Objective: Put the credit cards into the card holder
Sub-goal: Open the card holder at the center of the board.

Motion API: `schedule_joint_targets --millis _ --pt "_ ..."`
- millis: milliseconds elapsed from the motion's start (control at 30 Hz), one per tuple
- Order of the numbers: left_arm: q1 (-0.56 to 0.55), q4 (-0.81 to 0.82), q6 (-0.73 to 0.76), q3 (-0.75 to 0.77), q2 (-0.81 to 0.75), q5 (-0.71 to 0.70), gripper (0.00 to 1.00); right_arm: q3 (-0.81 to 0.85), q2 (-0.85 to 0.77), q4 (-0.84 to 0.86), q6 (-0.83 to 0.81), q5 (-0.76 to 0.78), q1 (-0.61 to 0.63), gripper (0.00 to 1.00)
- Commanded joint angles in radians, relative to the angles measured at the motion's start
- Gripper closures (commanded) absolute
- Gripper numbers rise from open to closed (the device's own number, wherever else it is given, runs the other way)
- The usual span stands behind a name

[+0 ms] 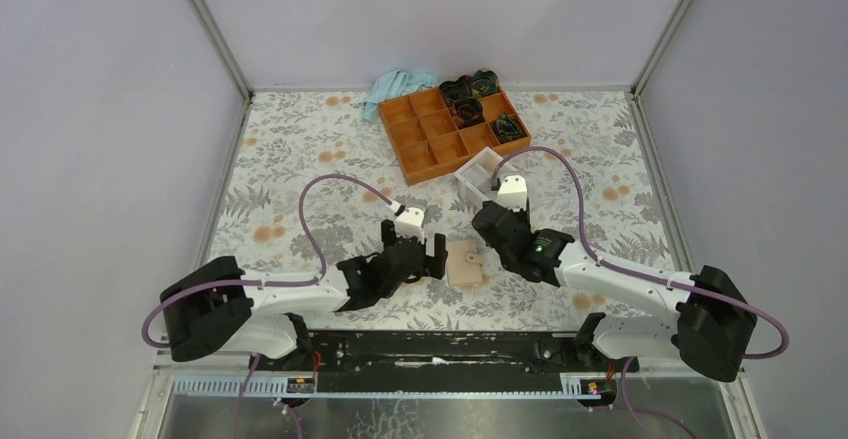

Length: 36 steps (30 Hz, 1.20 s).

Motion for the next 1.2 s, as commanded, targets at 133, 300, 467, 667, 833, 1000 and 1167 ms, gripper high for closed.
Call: schedule_joint_targets --millis 133,300,467,667,833,1000,1167 --pt "-0.053 0.093 -0.031 0.015 0.076 0.013 0.01 -0.052 0.000 0.019 0.169 -0.225 0.008 0.49" --pt "-0.069 0.104 -0.047 0.023 0.130 0.003 0.02 -0.158 -0.053 0.107 0.226 -0.305 0.010 0.49" --pt "-0.074 0.112 -0.051 0.039 0.175 0.002 0.02 -0.172 -0.025 0.124 0.245 -0.301 0.049 0.50" --pt "-0.078 0.095 -0.056 0.064 0.215 -0.007 0.02 -0.174 -0.001 0.146 0.271 -0.279 0.104 0.65" --pt "-0.080 0.078 -0.065 0.073 0.225 -0.022 0.02 -0.173 0.025 0.171 0.280 -0.279 0.128 0.81" --pt "-0.084 0.065 -0.070 0.072 0.225 -0.034 0.01 -0.159 0.083 0.202 0.286 -0.279 0.149 0.83" --pt "-0.085 0.057 -0.079 0.066 0.227 -0.041 0.01 -0.166 0.112 0.247 0.289 -0.247 0.155 0.83"
